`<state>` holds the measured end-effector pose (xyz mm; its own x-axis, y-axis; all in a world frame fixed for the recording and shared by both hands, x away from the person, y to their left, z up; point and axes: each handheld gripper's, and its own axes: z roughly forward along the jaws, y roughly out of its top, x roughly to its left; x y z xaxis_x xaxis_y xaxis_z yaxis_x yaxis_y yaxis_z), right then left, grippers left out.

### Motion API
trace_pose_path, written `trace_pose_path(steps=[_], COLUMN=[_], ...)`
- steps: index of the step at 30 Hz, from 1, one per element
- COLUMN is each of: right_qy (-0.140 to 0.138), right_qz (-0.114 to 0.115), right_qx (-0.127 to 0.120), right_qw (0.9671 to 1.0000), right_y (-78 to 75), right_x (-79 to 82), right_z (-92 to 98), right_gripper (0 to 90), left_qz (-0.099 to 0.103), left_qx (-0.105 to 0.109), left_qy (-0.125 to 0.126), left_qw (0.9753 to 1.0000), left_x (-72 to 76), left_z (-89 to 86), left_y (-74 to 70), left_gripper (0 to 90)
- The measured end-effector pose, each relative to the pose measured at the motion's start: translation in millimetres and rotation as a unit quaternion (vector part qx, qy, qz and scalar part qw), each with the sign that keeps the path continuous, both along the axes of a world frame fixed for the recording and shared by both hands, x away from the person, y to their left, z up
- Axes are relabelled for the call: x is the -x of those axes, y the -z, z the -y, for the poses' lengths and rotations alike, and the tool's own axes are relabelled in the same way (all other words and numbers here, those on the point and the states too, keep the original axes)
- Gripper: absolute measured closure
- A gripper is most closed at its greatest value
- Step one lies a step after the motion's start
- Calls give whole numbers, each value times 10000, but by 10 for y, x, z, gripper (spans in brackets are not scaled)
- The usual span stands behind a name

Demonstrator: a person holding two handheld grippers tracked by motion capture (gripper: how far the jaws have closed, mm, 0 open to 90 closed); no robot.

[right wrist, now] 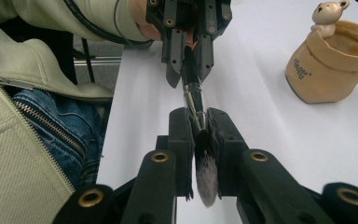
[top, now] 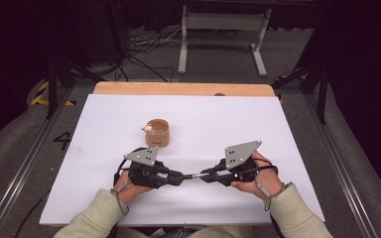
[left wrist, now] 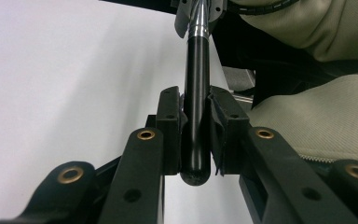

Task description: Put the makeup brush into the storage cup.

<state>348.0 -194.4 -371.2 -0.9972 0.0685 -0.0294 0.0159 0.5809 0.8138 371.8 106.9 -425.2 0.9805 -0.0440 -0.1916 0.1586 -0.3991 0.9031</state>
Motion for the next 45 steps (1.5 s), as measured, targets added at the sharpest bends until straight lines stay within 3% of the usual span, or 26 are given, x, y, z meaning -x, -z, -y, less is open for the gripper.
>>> trace_pose_path(steps=[19, 32, 45], right_qy=[113, 146, 177], right_qz=[-257, -247, -298], right_qx=[145, 255, 245], right_qw=[9995, 9993, 9991], right_y=[-110, -212, -199], right_x=[-5, -18, -34], right_z=[-18, -41, -55], right_gripper=[810, 811, 810], left_qz=[105, 133, 167], left_qx=[-20, 6, -4], left_qy=[-55, -114, -159], left_qw=[9999, 9998, 9997], left_x=[16, 16, 24], left_z=[7, 6, 11], left_y=[-13, -17, -19], left_gripper=[700, 642, 632])
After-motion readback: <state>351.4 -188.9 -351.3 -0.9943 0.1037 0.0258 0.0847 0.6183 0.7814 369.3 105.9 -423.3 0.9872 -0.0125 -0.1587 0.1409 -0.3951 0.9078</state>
